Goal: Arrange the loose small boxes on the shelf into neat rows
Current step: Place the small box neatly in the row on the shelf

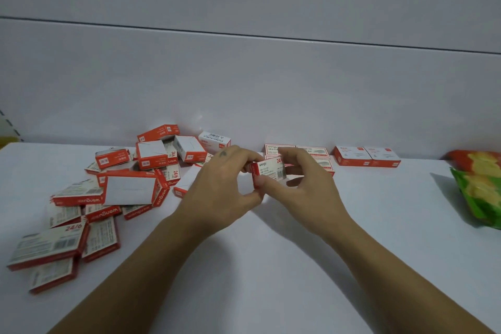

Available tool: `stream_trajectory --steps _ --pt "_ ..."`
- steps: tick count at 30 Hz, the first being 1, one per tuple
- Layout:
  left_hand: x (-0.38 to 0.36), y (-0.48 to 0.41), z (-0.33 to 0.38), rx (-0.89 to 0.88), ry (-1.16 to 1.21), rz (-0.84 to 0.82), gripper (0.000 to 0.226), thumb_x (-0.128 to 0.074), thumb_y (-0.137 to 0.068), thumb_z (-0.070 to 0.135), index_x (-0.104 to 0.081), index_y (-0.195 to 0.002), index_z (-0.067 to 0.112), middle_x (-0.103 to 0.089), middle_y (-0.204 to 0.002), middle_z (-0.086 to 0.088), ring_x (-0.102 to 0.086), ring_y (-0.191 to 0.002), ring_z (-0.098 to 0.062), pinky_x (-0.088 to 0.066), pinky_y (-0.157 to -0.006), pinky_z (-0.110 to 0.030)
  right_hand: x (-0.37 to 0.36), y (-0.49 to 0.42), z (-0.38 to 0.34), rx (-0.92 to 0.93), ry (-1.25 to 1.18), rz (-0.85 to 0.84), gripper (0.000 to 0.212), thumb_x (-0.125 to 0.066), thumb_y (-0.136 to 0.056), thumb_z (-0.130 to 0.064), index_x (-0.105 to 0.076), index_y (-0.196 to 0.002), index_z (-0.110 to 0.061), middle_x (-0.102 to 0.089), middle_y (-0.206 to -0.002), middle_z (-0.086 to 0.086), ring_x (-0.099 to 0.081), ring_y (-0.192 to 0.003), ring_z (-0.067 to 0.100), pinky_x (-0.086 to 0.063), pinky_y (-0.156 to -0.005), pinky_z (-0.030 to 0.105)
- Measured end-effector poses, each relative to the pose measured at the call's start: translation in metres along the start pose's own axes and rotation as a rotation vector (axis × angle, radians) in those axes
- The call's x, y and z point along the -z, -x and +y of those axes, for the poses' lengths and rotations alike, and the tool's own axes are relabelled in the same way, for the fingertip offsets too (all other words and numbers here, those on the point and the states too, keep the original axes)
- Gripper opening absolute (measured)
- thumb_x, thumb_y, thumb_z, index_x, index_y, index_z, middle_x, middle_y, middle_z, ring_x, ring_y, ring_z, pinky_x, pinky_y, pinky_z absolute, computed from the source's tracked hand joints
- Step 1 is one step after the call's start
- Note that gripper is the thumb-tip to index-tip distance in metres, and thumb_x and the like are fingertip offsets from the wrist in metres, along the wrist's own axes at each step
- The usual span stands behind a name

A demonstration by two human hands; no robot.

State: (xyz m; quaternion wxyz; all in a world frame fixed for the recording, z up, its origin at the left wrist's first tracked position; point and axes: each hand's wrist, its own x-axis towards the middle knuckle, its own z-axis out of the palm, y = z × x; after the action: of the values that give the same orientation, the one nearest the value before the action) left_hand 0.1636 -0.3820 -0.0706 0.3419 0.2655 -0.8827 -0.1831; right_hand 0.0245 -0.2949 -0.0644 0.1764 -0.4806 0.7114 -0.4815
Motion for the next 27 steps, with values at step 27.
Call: stream_trajectory --steps 27 --pt "-0.003 -0.001 0.005 0.263 0.279 -0.117 0.044 -0.079 -0.073 0.029 -0.048 -0.103 0.037 -0.066 -0.102 0.018 -0.061 -0.094 -0.002 -0.049 -0.084 -0.013 0.017 -0.013 0.006 -0.269 -0.654 -0.174 0.023 -0.048 -0.089 0.004 -0.069 -0.096 -0.004 -0.074 -0.094 0.013 -0.067 -0.081 0.020 -0.054 -0.068 0.030"
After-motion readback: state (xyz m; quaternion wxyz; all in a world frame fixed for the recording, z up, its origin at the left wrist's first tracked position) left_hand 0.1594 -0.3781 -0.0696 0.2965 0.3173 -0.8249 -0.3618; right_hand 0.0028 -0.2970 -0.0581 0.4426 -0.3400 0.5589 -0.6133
